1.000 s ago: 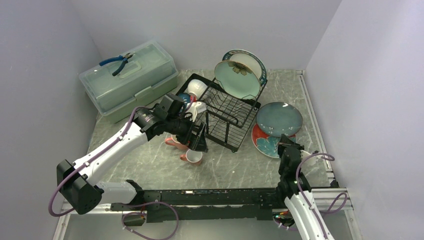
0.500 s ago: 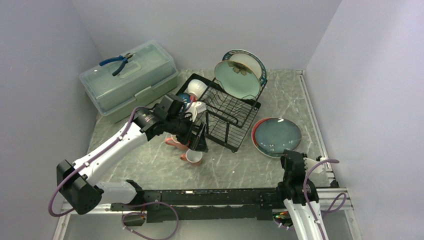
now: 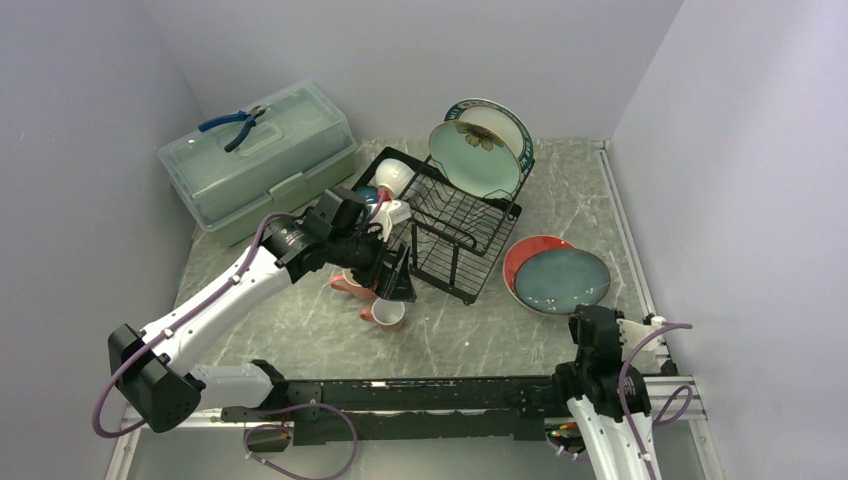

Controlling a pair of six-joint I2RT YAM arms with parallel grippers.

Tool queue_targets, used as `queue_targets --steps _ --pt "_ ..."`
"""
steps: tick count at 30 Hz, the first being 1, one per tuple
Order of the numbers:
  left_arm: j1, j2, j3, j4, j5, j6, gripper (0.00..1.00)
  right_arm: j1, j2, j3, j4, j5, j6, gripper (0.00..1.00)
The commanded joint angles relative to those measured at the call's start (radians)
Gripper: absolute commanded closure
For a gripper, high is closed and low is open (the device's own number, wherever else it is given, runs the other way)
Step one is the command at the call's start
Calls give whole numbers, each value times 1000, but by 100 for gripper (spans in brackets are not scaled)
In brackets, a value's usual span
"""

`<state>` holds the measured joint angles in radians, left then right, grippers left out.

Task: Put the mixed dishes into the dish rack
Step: Pick up the plate at the center of the board.

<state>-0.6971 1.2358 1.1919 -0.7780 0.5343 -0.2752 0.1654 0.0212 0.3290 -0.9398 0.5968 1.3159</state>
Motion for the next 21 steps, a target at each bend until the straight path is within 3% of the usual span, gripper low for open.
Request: queue_targets --steps 1,21 --pt "-2 -22 44 32 -3 -3 0 3 -54 117 126 51 -2 100" --pt "-2 -1 112 26 -15 -14 1 3 79 374 191 55 -139 100"
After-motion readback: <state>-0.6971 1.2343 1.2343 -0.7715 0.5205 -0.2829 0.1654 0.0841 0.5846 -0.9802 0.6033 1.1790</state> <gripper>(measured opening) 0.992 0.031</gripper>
